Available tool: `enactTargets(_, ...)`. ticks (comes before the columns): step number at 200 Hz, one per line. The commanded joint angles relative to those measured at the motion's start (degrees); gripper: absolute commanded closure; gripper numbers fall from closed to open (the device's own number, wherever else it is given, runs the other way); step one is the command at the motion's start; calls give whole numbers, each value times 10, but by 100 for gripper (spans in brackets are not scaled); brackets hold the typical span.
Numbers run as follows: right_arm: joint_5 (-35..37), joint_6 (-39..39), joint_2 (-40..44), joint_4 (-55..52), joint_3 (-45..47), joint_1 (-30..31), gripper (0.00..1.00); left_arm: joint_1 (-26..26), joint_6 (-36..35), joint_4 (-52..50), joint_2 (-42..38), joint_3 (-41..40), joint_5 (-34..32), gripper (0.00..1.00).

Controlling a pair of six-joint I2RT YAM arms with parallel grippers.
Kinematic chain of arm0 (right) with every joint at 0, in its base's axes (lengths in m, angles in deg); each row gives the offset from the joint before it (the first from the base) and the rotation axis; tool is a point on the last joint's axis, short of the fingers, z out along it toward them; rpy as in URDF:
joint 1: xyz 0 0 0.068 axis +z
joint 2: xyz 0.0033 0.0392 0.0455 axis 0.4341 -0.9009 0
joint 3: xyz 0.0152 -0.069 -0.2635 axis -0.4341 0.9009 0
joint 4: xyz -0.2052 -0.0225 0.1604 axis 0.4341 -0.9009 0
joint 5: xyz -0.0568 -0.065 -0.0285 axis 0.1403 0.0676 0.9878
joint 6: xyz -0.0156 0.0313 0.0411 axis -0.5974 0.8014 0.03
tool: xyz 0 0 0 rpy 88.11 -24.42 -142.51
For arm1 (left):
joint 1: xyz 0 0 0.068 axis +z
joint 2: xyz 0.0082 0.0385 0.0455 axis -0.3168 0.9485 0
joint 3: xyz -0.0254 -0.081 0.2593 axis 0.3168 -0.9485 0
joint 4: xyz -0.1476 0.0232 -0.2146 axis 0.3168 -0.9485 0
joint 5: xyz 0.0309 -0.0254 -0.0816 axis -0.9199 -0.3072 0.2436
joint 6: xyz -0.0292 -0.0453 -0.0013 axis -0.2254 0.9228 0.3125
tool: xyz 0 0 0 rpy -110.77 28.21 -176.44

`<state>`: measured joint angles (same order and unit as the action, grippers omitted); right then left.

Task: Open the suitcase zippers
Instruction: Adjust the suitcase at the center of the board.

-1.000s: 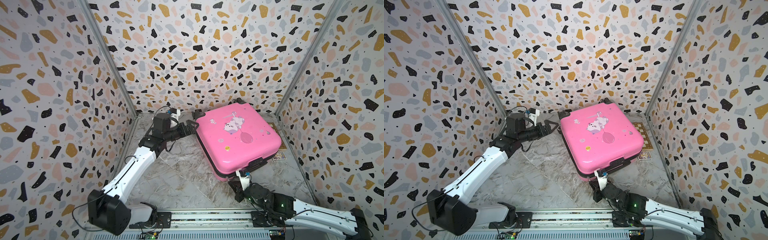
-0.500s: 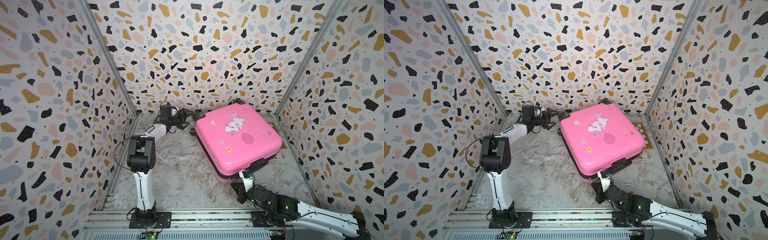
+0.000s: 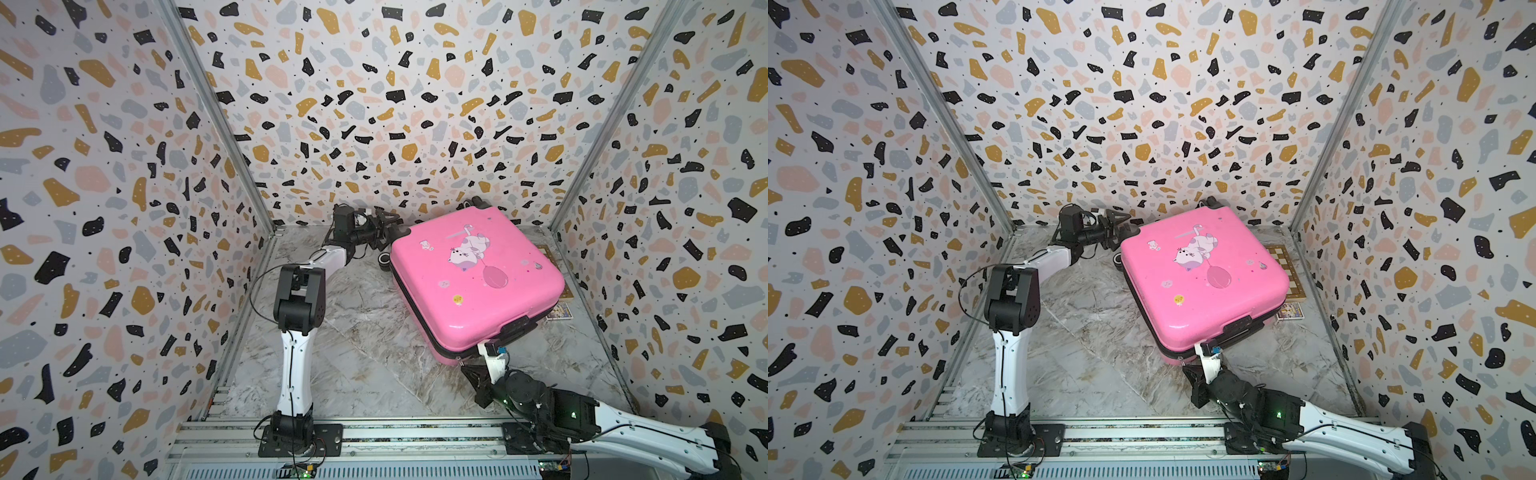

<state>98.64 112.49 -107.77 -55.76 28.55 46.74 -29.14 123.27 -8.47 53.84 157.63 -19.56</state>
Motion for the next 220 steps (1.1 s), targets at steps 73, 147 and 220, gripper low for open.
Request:
enactTargets(73, -10, 7, 8, -31, -13, 9, 100, 65, 92, 246, -73, -182, -14, 51)
enactTargets(147, -11, -31, -53, -8, -51, -10, 100, 174, 133, 421, -261, -516, -54, 56)
enactTargets(220, -109, -128, -159, 50, -104, -22, 100, 174, 42, 311, -417, -666, -109, 57)
